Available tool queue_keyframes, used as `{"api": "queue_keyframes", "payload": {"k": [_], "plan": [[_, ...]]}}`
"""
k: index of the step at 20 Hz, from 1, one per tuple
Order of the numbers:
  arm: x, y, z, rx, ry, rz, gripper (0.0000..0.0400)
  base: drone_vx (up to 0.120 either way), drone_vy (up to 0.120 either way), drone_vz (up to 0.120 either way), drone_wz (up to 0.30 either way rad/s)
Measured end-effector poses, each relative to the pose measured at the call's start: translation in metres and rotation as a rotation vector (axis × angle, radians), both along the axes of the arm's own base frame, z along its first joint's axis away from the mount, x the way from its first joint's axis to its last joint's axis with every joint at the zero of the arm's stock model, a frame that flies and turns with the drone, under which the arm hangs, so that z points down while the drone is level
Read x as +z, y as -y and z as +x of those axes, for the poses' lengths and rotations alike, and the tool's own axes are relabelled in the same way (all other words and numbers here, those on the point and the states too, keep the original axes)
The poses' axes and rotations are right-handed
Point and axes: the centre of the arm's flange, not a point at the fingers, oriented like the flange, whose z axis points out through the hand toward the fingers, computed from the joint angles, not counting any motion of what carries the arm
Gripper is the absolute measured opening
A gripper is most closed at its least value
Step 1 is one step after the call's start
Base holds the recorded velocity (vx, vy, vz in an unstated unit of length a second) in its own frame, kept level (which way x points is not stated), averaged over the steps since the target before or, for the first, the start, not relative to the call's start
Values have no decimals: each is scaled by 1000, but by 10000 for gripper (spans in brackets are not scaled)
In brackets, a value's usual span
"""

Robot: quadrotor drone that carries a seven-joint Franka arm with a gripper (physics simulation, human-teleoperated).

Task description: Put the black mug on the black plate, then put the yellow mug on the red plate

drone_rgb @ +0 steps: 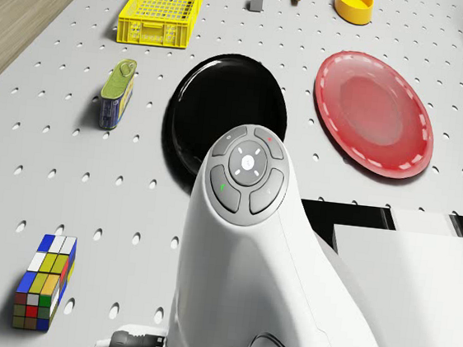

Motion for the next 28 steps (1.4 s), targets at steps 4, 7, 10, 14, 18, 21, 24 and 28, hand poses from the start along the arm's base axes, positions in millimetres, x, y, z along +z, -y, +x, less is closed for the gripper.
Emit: {"api": "queue_keyframes", "payload": {"k": [4,7,10,14,18,21,24,28], "plan": [[0,2,0,0,-1,-20,400,0,0,-120,0],[0,3,0,-1,-1,-28,400,0,0,-120,0],[0,3,0,-1,-1,-32,400,0,0,-120,0],[0,3,0,-1,-1,-35,400,0,0,-120,0],[0,4,0,-1,-2,-37,400,0,0,-120,0],[0,4,0,-1,-2,-37,400,67,0,-120,0],[0,4,0,-1,-2,-38,400,0,0,-120,0],[0,4,0,0,-2,-38,400,0,0,-120,0]]}}
